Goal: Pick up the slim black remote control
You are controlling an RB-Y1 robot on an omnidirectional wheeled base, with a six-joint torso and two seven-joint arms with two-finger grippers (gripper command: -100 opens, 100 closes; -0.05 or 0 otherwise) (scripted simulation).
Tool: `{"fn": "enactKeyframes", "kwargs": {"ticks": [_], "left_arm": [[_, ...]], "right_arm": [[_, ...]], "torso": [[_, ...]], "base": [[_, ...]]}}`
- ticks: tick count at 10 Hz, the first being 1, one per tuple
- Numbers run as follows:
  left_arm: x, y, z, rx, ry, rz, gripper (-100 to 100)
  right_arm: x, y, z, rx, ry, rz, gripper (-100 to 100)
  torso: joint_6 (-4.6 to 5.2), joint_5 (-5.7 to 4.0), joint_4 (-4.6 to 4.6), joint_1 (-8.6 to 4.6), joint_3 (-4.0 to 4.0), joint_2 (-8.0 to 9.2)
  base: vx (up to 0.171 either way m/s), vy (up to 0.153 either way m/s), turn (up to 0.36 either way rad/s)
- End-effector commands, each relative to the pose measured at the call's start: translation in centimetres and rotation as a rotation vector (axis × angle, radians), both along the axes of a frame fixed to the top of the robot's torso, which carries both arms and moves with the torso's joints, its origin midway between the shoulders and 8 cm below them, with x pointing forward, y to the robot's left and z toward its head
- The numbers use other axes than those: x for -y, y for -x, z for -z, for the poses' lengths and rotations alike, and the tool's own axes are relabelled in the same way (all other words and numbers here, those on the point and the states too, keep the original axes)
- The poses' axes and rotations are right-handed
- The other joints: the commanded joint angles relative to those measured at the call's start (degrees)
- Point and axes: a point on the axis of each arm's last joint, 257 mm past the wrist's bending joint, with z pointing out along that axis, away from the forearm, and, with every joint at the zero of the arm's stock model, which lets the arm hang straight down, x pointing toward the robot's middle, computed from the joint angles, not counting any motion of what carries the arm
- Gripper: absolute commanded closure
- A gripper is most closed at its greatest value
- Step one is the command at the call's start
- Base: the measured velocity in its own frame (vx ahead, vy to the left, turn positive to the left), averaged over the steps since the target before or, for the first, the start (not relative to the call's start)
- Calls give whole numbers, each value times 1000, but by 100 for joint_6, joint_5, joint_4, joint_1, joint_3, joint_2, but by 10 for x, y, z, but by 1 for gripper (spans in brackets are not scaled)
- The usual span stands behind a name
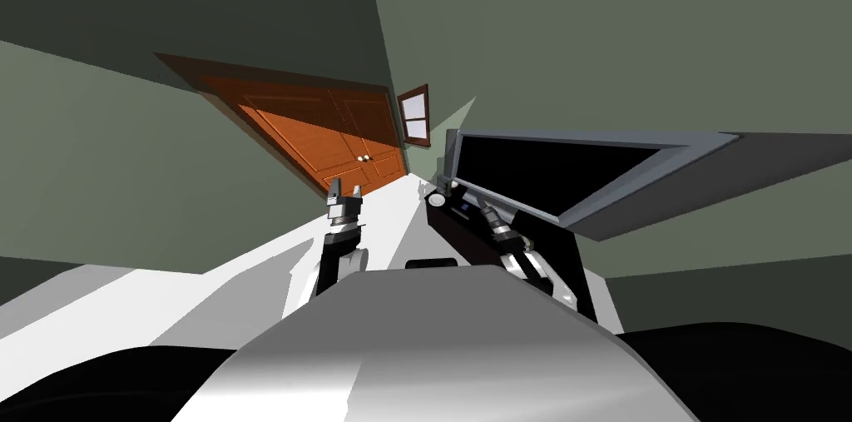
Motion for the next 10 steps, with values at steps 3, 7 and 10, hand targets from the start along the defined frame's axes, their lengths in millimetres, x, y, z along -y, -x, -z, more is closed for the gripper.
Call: {"fn": "enactKeyframes", "kwargs": {"ticks": [3,7,10], "left_arm": [[0,0,0,0,0,0,0],[0,0,0,0,0,0,0],[0,0,0,0,0,0,0]], "right_arm": [[28,5,50,-133,130,20,-100],[57,18,100,-260,247,35,-100],[89,39,150,-393,361,45,-100]], "torso": [[-4,0,-2,4,-6,-10],[-3,-5,3,-15,6,10],[-3,-1,-3,-4,-8,-14]], "base": [[103,156,156],[66,119,117],[125,136,190]]}}
